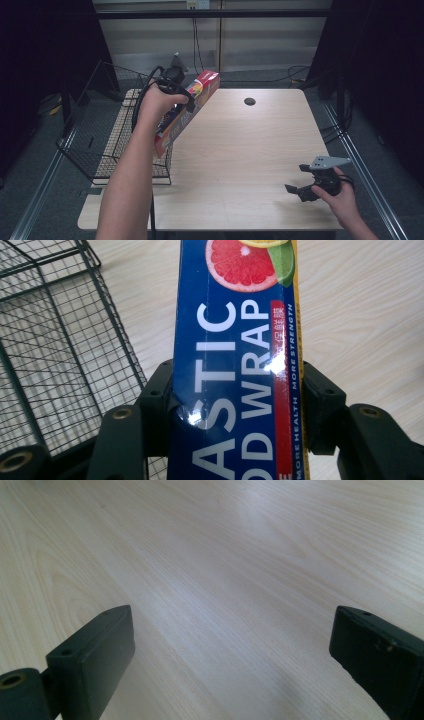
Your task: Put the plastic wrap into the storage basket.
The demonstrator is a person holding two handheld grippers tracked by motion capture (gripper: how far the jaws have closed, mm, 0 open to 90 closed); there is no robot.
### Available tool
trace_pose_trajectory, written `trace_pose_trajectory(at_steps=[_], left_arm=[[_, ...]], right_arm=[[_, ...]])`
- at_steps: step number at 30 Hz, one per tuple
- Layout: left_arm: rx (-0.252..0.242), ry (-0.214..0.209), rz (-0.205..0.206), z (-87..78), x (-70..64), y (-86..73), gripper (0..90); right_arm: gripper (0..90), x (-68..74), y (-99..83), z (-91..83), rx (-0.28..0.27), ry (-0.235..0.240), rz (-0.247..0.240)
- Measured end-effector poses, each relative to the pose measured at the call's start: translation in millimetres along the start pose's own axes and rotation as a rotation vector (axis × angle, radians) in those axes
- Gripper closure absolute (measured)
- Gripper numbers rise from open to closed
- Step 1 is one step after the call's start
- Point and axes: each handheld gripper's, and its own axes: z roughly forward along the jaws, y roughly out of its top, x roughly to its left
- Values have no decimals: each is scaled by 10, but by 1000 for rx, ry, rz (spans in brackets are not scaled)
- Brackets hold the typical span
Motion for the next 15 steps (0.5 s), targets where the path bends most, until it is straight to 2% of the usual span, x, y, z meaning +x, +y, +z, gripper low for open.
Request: trace_pose_trajectory(at_steps=[1, 2, 3, 8, 9, 11, 12, 15], left_arm=[[-11, 1, -11, -9, 12, -5, 441], [-6, 5, 2, -25, 23, -6, 441], [-4, 5, -9, -38, 27, -10, 441], [2, 14, -18, -85, 83, -35, 441], [-6, 12, -32, -88, 89, -41, 441], [2, 12, -18, -104, 112, -45, 441], [-6, 11, -35, -120, 123, -59, 441], [-8, 19, -48, -155, 161, -76, 441]], right_arm=[[42, -1, 0, -1, -1, -1, 1], [42, -2, -1, -1, -1, -1, 0], [42, -4, -1, -1, -1, -2, 0], [42, -7, -1, 3, -1, -1, 1], [42, -5, 0, 2, 3, 1, 6], [42, -4, 0, 4, 2, 2, 8], [42, -1, 0, 3, 3, 1, 8], [42, -2, -2, 4, 3, 2, 8]])
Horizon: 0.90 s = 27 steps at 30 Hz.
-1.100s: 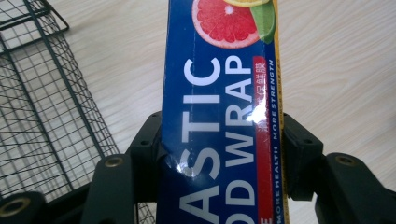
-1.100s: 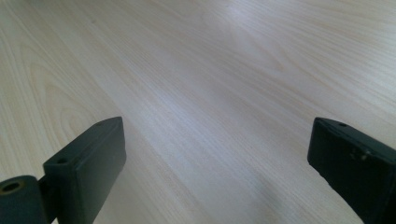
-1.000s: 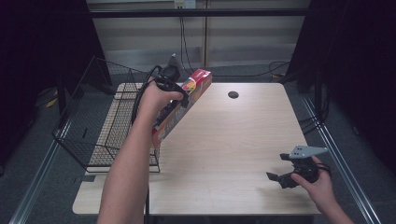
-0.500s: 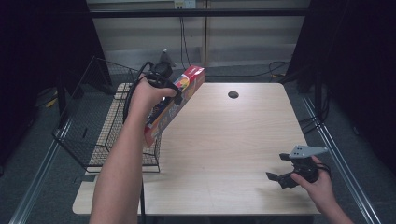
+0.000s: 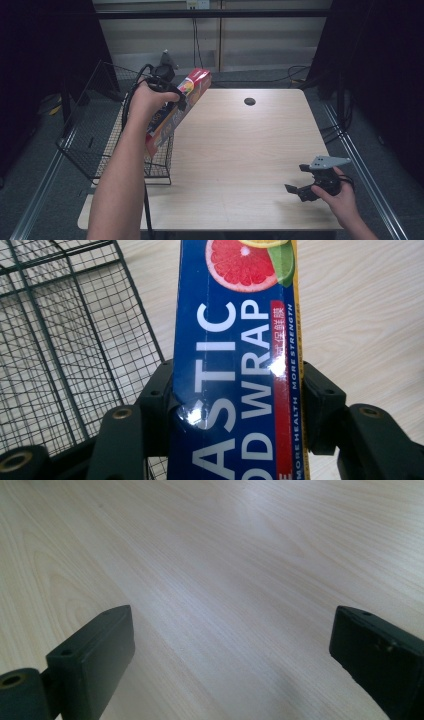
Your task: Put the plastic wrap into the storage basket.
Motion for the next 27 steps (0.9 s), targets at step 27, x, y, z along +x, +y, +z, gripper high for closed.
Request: trace_pose_trajectory(at_steps=[27], left_arm=[[-36, 34, -76, -323, 309, -107, 441]], right_arm=[[43, -8, -5, 7, 3, -8, -4]])
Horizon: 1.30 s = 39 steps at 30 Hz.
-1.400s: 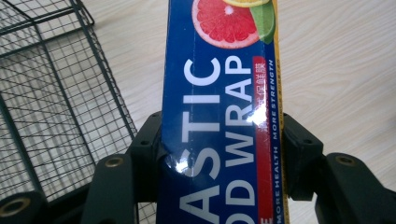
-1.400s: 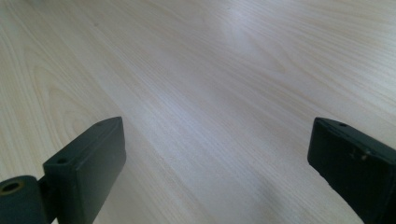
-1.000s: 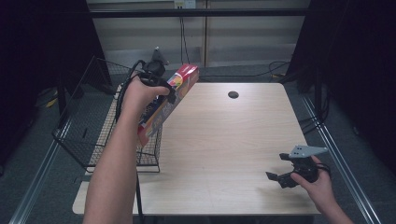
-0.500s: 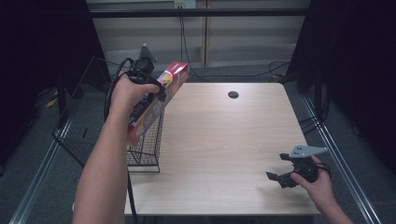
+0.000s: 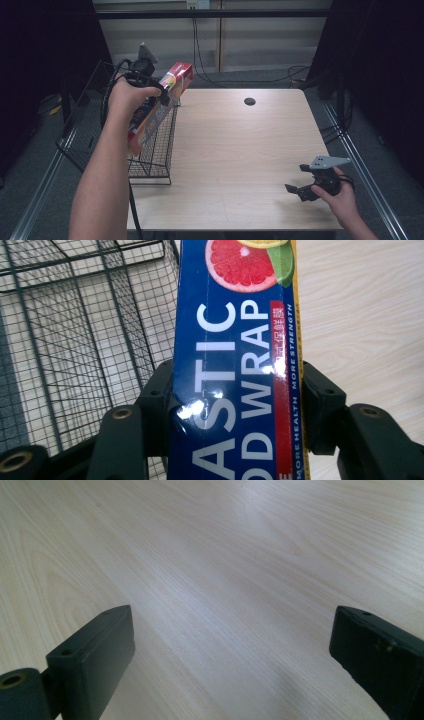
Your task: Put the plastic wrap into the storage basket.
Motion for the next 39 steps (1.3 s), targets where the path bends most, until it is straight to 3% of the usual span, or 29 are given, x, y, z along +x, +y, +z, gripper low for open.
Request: trace_pose_trajectory(at_steps=[18, 39], left_arm=[[1, 31, -39, -117, 208, -89, 441], [-7, 77, -117, -226, 431, -225, 441]], right_arm=[[43, 5, 2, 3, 1, -4, 0], [43, 6, 5, -3, -2, -5, 1]])
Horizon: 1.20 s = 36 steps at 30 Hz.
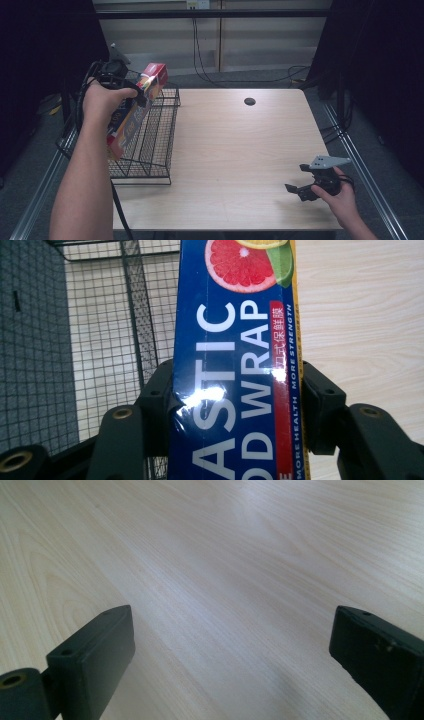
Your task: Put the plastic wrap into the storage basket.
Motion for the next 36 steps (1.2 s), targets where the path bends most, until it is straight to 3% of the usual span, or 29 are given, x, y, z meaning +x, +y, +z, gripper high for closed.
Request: trace_pose_trajectory(at_steps=[36], left_arm=[[-16, 70, -126, -131, 423, -187, 441]], right_arm=[[43, 9, 8, 5, -3, -5, 0]])
